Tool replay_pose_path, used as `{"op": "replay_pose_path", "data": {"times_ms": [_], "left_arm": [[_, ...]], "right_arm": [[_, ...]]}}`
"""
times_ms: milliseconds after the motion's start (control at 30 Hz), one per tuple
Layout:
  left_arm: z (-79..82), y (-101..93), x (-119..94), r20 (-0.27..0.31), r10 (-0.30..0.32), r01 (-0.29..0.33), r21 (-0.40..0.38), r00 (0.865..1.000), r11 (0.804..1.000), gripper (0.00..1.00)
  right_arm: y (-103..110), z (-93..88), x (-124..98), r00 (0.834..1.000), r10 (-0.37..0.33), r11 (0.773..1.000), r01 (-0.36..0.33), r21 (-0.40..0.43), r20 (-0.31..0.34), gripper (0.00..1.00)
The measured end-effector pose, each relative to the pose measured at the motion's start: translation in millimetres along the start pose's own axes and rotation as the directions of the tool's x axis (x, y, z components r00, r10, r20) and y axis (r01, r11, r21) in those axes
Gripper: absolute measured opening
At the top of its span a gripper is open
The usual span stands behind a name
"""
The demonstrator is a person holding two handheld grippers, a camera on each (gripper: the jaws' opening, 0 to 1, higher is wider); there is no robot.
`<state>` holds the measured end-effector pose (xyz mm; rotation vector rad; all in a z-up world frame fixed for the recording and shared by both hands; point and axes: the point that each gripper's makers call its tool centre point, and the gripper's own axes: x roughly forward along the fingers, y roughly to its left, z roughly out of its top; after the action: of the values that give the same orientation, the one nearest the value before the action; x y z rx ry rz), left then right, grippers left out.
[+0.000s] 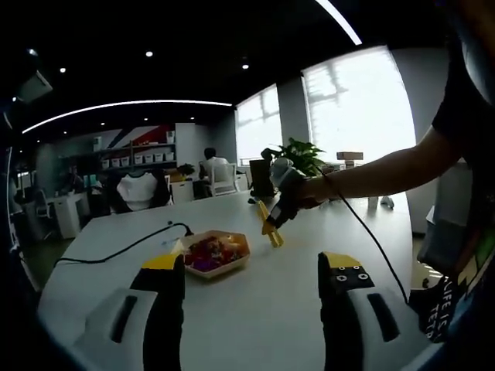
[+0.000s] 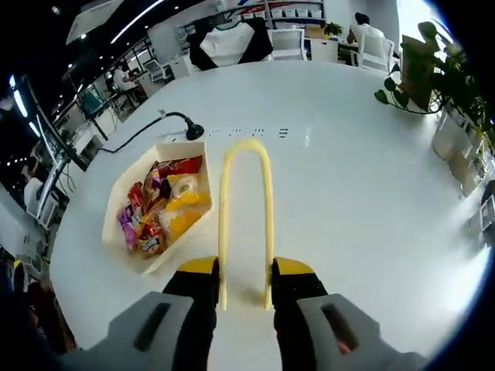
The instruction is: Place the target food into the container with the food tongs after gripping and lifting it, then release it inside without dropping or visibly crushing the food.
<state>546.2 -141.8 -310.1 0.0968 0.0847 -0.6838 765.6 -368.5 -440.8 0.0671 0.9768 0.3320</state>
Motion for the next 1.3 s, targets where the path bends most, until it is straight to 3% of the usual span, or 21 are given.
{"op": "replay_pose_path", "data": {"times_ms": [200,233,267,400,833,933,1167,1300], "left_arm": [[3.3,0.5,-2.2,0.015,-0.004,0.004,-0.01,1.0,1.0,0.74],[3.2,1.5,-2.6,0.014,0.001,0.0,-0.008,1.0,1.0,0.74],[3.6,2.8,-3.5,0.015,0.003,-0.003,-0.009,1.0,1.0,0.74],[5.1,6.5,-5.6,0.02,0.013,-0.013,-0.012,1.0,1.0,0.74],[4.6,11.6,-10.5,0.019,0.03,-0.03,-0.017,0.999,0.999,0.74],[5.2,13.5,-11.3,0.018,0.037,-0.037,-0.013,0.999,0.999,0.74],[6.1,13.0,-10.0,0.014,0.038,-0.038,-0.01,0.999,0.999,0.74],[9.8,10.4,-9.0,0.015,0.028,-0.028,0.0,0.999,1.0,0.74]], "right_arm": [[-5.6,1.4,10.9,1.0,-0.02,0.999,0.021,0.045,-0.009,0.23],[-9.4,1.5,14.1,0.999,-0.034,0.992,0.035,0.122,-0.006,0.22],[-11.9,3.6,15.4,0.999,-0.041,0.99,0.04,0.135,0.005,0.22],[-12.0,-0.3,20.9,0.998,-0.067,0.993,0.069,0.092,-0.02,0.22],[2.0,-12.4,27.8,0.999,-0.047,0.992,0.049,0.117,-0.024,0.25],[-0.7,-10.1,25.1,0.998,-0.066,0.997,0.066,0.035,-0.005,0.25],[6.3,-11.1,15.4,1.0,-0.014,0.999,0.013,0.049,0.023,0.25],[5.6,-9.7,9.5,0.998,-0.042,0.998,0.039,0.044,0.055,0.18]]}}
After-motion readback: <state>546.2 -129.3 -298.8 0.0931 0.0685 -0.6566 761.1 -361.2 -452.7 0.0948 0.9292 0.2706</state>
